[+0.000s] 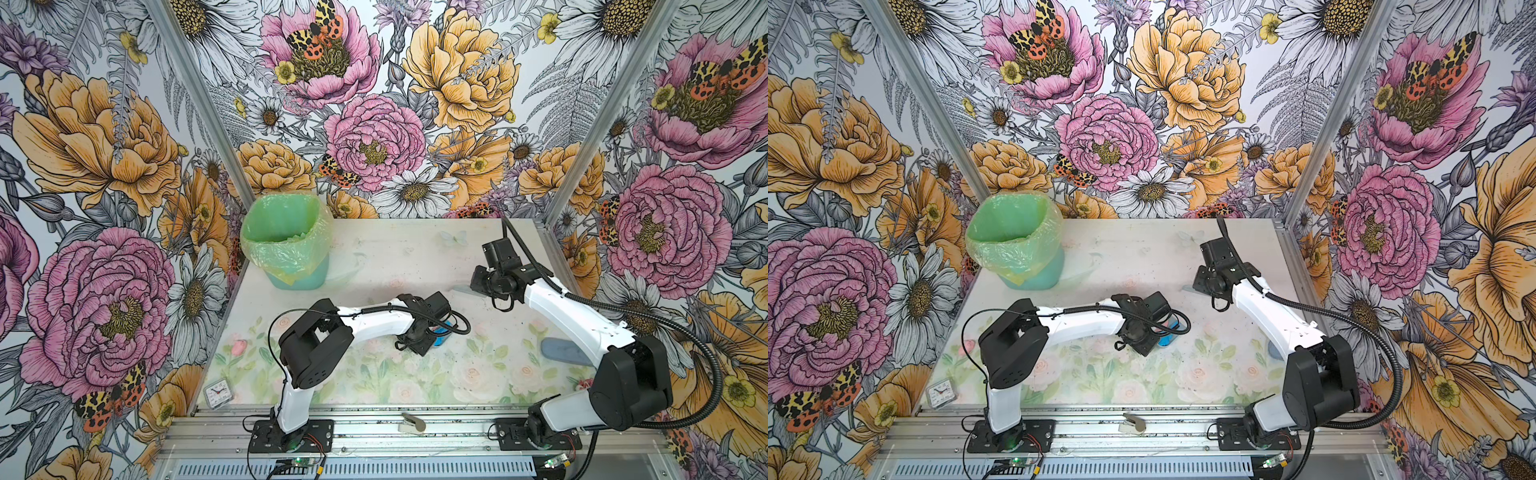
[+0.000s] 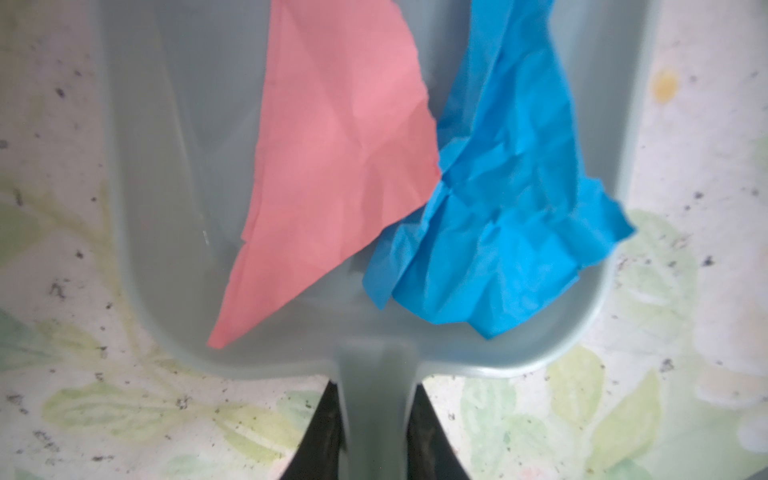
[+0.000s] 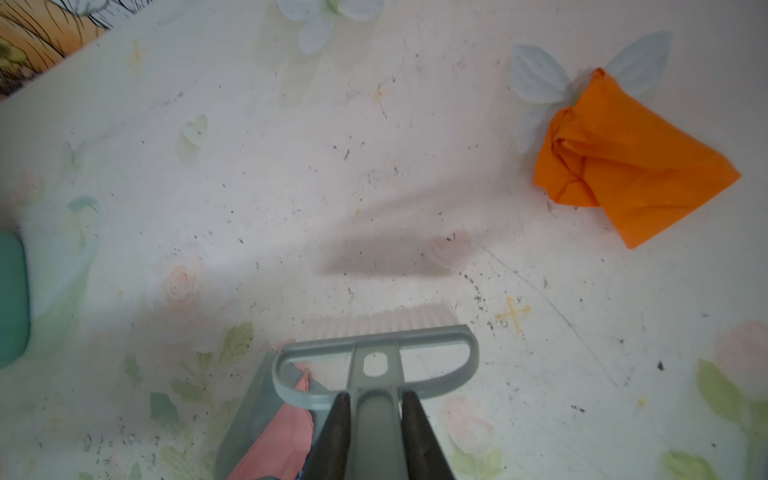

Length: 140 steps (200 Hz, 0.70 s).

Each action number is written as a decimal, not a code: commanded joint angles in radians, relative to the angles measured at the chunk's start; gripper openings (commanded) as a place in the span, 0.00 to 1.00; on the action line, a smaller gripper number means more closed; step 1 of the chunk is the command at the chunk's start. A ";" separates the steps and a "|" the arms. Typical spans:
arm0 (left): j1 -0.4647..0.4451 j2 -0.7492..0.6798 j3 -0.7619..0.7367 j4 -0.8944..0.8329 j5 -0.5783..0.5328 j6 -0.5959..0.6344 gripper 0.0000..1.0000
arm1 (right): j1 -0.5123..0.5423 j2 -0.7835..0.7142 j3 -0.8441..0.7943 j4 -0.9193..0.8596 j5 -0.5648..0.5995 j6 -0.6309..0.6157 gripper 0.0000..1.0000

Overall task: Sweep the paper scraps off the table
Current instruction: 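Lift the dustpan toward the green bin with the left while the right draws back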

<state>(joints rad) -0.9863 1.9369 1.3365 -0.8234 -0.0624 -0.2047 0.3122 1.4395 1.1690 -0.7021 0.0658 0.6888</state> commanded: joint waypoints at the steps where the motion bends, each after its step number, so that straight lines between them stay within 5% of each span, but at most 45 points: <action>1: -0.003 -0.072 0.011 0.006 -0.036 -0.006 0.00 | -0.031 -0.044 0.074 0.035 0.002 -0.034 0.00; 140: 0.138 -0.307 0.139 -0.180 -0.096 0.081 0.00 | -0.150 -0.098 -0.021 0.036 -0.028 -0.066 0.00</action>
<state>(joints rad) -0.8768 1.6752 1.4319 -0.9550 -0.1287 -0.1596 0.1726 1.3705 1.1618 -0.6739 0.0505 0.6346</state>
